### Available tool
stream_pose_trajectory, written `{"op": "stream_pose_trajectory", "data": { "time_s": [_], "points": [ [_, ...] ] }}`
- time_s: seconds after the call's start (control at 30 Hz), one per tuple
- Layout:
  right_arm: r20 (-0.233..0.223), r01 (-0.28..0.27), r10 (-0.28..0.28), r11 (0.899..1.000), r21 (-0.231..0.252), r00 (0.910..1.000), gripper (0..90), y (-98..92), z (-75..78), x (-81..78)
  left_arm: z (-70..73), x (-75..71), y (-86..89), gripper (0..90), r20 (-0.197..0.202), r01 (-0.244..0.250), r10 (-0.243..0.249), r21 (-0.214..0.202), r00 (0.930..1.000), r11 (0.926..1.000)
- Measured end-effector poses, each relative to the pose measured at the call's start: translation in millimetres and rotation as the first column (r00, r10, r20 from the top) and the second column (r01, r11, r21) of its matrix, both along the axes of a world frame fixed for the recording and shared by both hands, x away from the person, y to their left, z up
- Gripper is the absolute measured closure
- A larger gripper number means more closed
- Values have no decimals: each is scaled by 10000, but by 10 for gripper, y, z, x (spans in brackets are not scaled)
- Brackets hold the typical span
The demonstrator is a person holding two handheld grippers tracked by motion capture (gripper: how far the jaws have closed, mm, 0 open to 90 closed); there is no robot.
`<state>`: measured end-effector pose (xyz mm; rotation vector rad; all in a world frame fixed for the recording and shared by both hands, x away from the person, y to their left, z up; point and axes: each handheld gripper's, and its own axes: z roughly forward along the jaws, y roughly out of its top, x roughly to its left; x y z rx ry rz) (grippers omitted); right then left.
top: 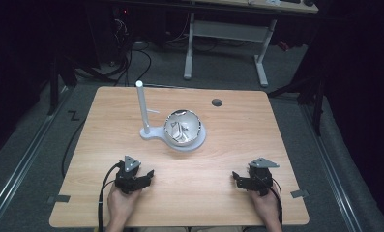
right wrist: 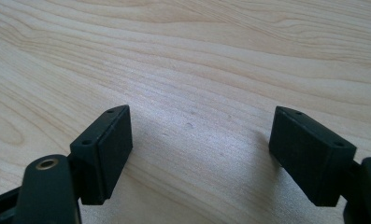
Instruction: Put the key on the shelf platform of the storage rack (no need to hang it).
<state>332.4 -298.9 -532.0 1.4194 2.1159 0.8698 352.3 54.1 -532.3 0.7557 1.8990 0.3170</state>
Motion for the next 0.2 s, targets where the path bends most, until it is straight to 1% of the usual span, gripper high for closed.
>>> {"op": "stream_pose_trajectory", "data": {
  "time_s": [0.03,0.07,0.13,0.2],
  "points": [
    [-2,1,-1,10000,1,10000,219,0,0,0,-15,-5,-7,355,108,117,-120,208,9999,9997],
    [0,0,0,10000,0,10000,219,0,0,0,-25,-10,-31,348,121,81,-85,310,9999,9995],
    [0,-2,2,10000,-1,10000,219,0,0,0,-31,-22,-49,318,132,172,-177,399,9998,9991],
    [0,-2,2,10000,-2,10000,219,0,0,0,-26,-23,-48,312,78,187,-189,327,9998,9993]
  ]
}}
